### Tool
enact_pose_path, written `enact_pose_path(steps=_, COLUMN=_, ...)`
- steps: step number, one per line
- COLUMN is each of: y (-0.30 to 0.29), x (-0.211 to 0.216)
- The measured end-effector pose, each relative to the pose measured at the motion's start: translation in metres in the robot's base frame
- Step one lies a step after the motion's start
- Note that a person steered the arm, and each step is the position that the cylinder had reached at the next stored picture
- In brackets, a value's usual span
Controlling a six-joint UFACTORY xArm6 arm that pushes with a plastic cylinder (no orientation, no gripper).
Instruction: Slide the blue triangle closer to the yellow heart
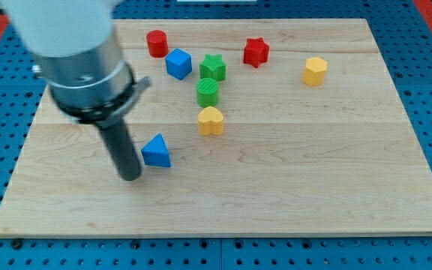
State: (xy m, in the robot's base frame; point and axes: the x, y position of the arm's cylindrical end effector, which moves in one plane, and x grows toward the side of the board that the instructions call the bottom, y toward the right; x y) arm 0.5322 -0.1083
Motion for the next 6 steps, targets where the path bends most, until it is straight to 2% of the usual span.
enact_pose_path(steps=1, y=-0.037, x=-0.001)
enact_pose_path(steps=3, y=-0.025, x=-0.029)
enact_pose_path(steps=4, y=0.047, x=-0.020)
enact_pose_path(steps=5, y=0.083, x=-0.019)
enact_pose_path(steps=6, y=0.091, x=-0.019)
